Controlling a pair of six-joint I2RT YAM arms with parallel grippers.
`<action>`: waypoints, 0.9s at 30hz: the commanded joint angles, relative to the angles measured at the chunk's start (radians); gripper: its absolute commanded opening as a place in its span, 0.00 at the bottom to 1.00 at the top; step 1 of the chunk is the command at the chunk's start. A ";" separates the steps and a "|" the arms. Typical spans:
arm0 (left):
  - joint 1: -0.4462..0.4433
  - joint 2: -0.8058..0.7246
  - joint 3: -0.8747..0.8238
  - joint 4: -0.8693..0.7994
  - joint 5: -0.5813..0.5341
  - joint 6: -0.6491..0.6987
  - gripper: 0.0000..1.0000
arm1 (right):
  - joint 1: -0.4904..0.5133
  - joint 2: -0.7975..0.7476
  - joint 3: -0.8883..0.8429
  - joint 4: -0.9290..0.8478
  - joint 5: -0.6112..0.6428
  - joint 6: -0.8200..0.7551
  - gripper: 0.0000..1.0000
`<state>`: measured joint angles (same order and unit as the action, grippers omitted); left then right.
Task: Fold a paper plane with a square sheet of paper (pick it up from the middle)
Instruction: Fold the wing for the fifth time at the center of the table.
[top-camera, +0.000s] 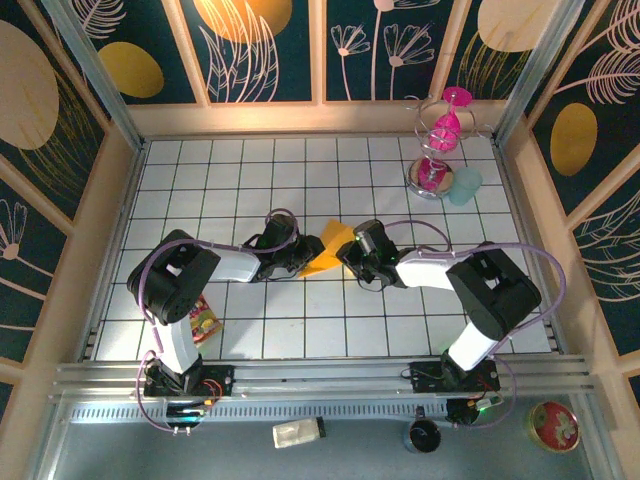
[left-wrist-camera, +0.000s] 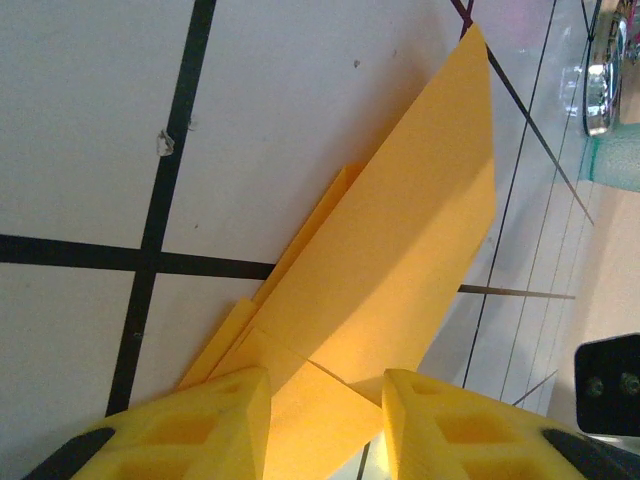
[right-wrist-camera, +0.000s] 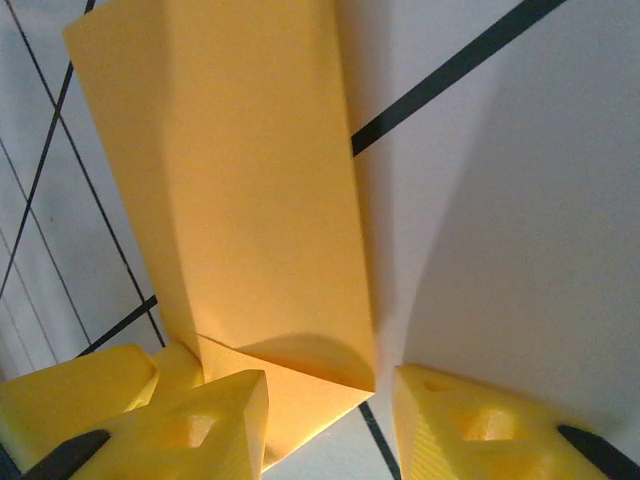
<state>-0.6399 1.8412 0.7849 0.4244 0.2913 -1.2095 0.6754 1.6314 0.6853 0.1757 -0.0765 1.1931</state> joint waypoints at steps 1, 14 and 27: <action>-0.001 0.023 0.010 -0.064 -0.004 -0.015 0.35 | 0.007 -0.030 -0.003 -0.047 0.061 0.013 0.38; -0.002 0.019 -0.008 -0.022 0.028 -0.052 0.39 | 0.009 0.031 0.004 0.071 -0.040 -0.013 0.33; 0.010 0.009 -0.021 0.002 0.042 -0.067 0.41 | 0.004 -0.013 -0.060 0.183 -0.047 -0.010 0.25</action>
<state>-0.6395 1.8412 0.7849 0.4370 0.3164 -1.2476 0.6769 1.6405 0.6392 0.3126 -0.1146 1.1877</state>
